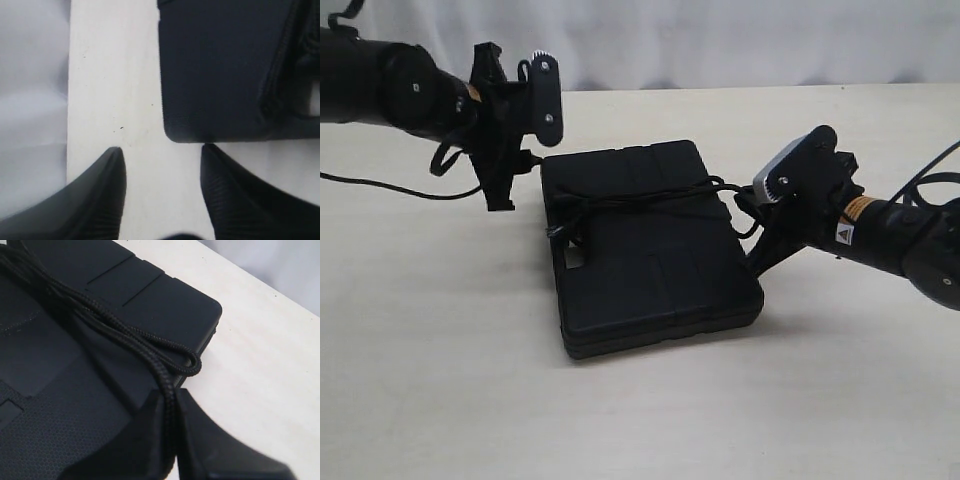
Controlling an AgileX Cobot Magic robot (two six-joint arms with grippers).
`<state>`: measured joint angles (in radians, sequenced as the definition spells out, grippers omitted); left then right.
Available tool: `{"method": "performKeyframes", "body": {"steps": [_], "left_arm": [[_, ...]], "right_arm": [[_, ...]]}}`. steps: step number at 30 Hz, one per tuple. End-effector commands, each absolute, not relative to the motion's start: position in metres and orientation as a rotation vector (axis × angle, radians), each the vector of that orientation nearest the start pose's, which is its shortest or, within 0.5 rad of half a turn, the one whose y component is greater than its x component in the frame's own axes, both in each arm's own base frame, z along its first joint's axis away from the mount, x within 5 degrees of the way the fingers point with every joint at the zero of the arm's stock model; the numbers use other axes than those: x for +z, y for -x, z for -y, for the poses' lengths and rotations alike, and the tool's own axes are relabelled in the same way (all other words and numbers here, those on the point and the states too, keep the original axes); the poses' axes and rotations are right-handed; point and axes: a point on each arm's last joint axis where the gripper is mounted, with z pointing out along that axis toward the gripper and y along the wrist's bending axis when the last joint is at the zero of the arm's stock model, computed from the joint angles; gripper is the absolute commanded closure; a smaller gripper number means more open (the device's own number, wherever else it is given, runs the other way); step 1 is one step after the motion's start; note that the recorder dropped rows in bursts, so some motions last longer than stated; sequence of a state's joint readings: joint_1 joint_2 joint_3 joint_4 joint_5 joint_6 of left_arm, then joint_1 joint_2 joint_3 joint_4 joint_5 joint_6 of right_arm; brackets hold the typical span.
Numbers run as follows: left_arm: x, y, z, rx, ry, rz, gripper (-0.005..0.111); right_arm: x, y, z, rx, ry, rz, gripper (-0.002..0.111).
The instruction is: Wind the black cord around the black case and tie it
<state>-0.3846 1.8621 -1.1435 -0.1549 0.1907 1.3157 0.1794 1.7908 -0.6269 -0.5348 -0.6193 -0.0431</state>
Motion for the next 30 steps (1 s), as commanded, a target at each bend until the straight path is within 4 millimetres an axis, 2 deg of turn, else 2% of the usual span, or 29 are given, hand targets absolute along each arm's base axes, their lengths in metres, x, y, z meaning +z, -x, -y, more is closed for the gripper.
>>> {"method": "performKeyframes", "body": {"steps": [1,8,16,24,30], "left_arm": [[0.169,-0.372,0.153,0.386,-1.766,-1.645,0.062],[0.163,-0.372,0.165,0.398,-1.75,-1.599,0.062],[0.155,-0.355,0.181,0.304,-1.898,-1.62,0.062],[0.155,-0.352,0.185,0.297,-1.912,-1.609,0.062],[0.147,-0.355,0.186,0.302,-1.909,-1.609,0.063]], "right_arm": [[0.14,-0.303,-0.083,0.119,0.864,-1.866,0.104],[0.14,-0.303,-0.083,0.119,0.864,-1.866,0.104],[0.14,-0.303,-0.083,0.119,0.864,-1.866,0.104],[0.14,-0.303,-0.083,0.123,0.862,-1.858,0.104],[0.141,-0.303,-0.083,0.126,0.86,-1.849,0.104]]}}
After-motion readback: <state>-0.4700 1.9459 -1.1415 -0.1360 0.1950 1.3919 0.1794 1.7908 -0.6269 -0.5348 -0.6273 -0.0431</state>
